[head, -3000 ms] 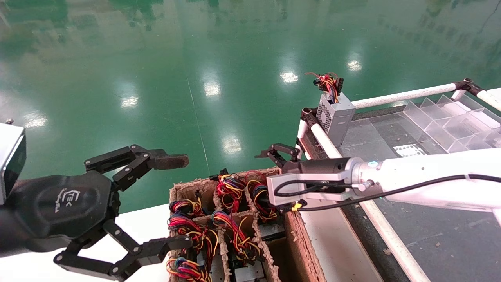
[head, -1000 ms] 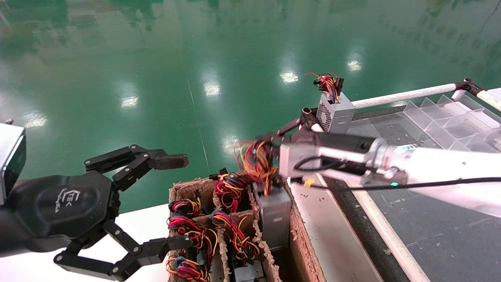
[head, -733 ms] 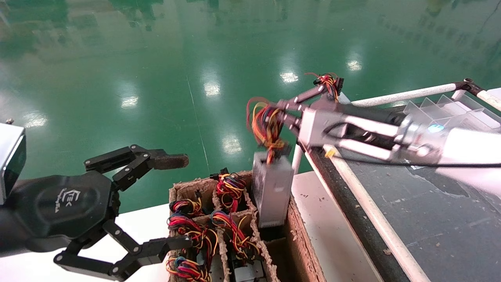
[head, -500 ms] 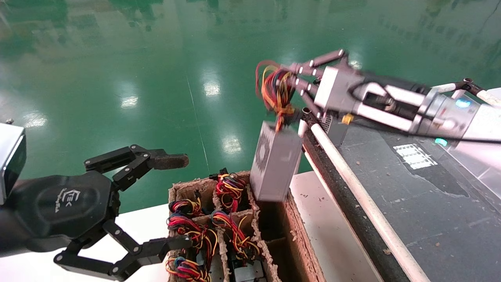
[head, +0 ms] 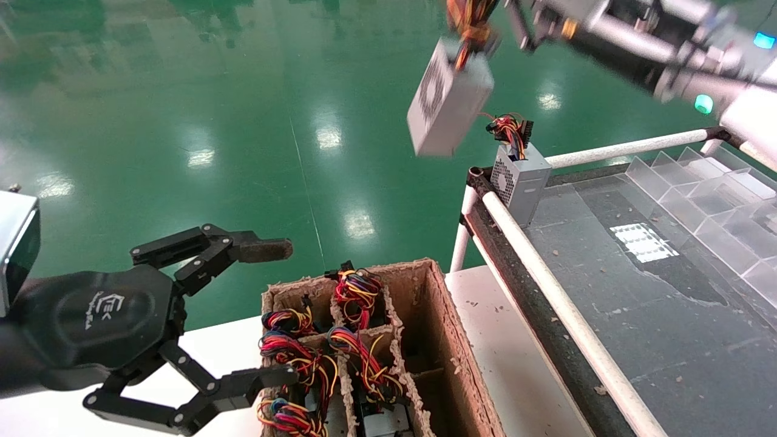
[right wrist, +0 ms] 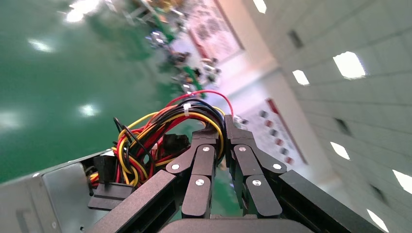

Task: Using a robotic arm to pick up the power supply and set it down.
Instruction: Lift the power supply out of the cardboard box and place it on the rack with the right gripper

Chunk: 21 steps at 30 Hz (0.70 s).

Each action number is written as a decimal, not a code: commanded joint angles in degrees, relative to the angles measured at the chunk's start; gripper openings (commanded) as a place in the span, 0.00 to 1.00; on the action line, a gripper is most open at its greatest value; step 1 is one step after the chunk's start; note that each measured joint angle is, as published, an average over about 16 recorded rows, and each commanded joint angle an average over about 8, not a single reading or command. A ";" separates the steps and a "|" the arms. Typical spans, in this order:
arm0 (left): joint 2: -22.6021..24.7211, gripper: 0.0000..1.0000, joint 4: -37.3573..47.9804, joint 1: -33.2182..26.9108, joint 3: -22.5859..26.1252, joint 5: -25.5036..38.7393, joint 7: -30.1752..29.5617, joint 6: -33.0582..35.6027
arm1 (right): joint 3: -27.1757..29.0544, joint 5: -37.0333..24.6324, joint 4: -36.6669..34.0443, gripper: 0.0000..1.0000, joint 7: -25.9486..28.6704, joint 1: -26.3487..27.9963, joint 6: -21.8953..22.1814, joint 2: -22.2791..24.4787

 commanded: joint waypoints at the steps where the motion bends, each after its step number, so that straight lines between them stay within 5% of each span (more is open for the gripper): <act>1: 0.00 1.00 0.00 0.00 0.00 0.00 0.00 0.00 | 0.70 0.20 -2.53 0.00 -1.40 1.96 1.17 -0.95; 21: 0.00 1.00 0.00 0.00 0.01 0.00 0.00 0.00 | 7.71 3.28 -33.89 0.00 -23.24 13.21 4.31 3.07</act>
